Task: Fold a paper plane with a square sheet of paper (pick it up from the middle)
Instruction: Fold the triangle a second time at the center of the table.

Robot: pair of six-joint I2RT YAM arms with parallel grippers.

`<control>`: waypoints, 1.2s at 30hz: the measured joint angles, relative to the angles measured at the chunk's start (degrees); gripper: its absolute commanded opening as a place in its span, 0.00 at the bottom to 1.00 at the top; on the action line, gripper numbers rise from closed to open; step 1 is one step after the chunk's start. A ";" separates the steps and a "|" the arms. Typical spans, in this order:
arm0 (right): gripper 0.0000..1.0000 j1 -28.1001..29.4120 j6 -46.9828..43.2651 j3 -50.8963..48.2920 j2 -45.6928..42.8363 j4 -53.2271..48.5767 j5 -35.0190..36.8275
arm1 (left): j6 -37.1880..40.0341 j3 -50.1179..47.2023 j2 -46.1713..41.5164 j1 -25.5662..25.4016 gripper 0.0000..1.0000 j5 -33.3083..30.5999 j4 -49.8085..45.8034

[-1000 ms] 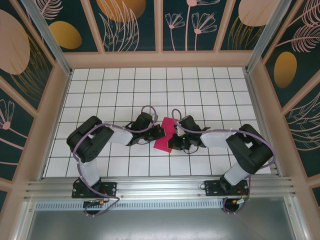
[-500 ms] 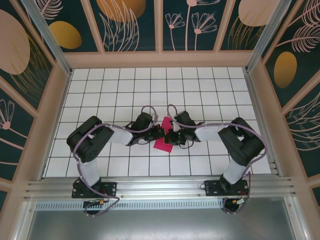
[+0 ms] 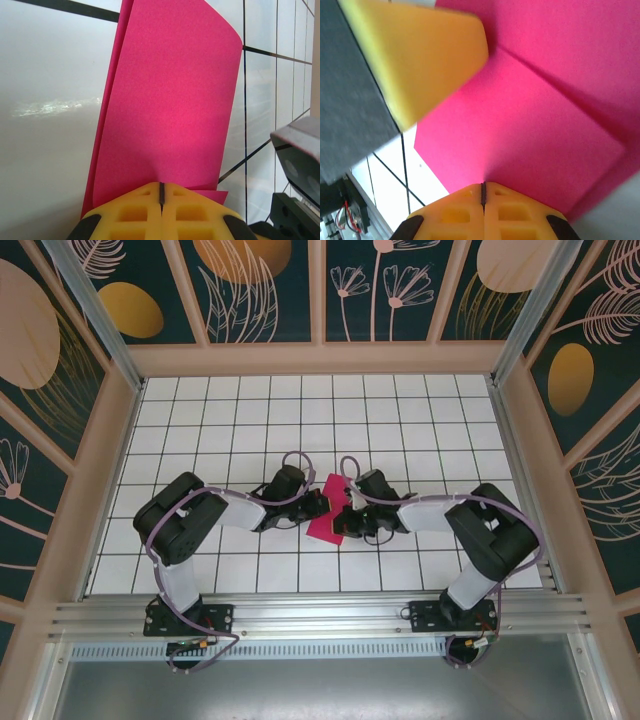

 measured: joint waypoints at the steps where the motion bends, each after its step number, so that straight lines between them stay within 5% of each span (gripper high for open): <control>1: 0.06 0.00 0.02 -0.74 -0.42 0.37 -0.42 | 0.00 0.00 0.00 0.00 0.01 0.00 0.00; 26: 0.06 0.07 -0.44 -10.03 -8.00 3.37 -1.99 | 0.00 1.01 0.26 -0.15 0.01 0.00 -1.33; 36: 0.10 0.13 -0.33 -9.70 -13.49 -6.14 1.18 | 0.00 1.03 0.13 -0.15 0.05 0.24 -1.29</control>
